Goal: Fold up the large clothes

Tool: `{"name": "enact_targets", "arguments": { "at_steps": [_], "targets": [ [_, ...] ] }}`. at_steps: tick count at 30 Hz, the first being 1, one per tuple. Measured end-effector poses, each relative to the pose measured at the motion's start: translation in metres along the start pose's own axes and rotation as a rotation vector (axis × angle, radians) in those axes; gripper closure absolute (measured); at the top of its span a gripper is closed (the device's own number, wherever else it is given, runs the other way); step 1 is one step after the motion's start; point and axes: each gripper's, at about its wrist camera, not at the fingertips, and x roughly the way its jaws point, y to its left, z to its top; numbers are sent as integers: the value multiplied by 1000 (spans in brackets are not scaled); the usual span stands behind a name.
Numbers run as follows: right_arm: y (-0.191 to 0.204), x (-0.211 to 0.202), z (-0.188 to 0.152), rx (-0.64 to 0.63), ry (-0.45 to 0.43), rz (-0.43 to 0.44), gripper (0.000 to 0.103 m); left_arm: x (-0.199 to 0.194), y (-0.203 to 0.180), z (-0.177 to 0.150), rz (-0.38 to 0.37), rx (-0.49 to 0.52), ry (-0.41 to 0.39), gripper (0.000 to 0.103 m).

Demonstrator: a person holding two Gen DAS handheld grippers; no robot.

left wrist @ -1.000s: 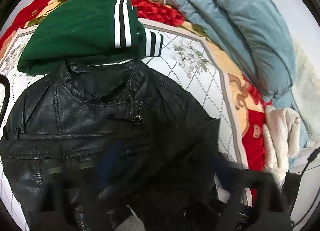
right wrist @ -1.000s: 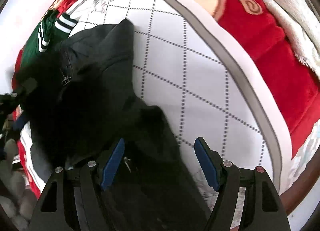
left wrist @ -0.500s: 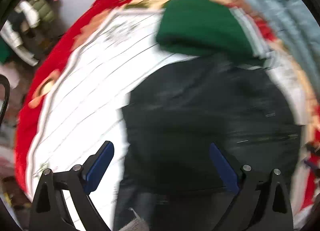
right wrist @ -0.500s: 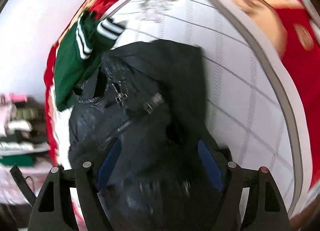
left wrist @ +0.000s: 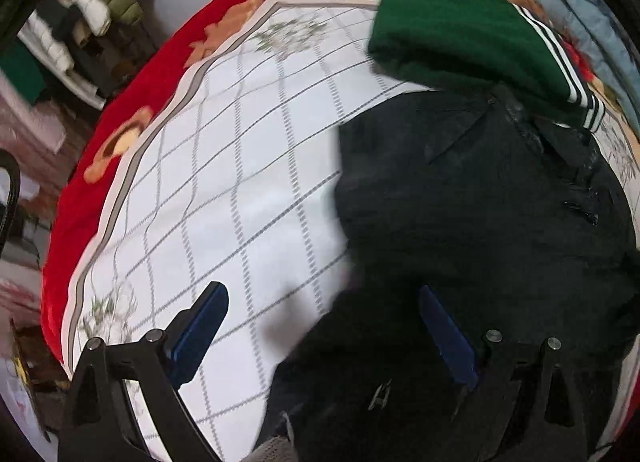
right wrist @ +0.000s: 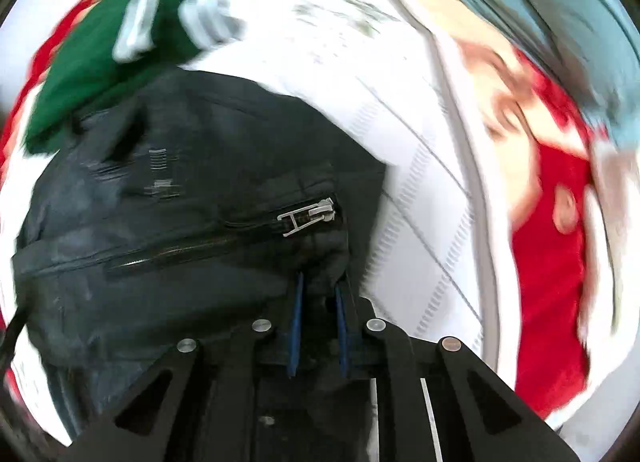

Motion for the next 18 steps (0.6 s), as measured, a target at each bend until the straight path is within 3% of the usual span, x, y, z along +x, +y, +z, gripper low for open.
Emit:
{"name": "enact_targets", "arguments": {
  "at_steps": [1,4,5,6,8,12,15,18],
  "targets": [
    [-10,12,-1,33,47,37,85,-1,6,-2,-9,-11,15,6],
    [-31,16,4,104,71,159,77,5,20,-18,-32,-20,71,6],
    [-38,12,5,126,75,195,68,8,20,-25,-32,-7,84,6],
    [-47,7,4,154,71,226,52,12,20,-33,-19,13,95,6],
    [-64,-2,-2,204,56,270,44,25,17,-45,8,46,120,6],
    [-84,4,-29,225,98,269,44,55,11,-44,83,67,140,5],
    [-79,18,-41,217,135,245,44,67,9,-28,109,57,128,1],
    [-75,20,-43,214,142,233,44,71,2,-17,138,114,100,0]
  ]
}}
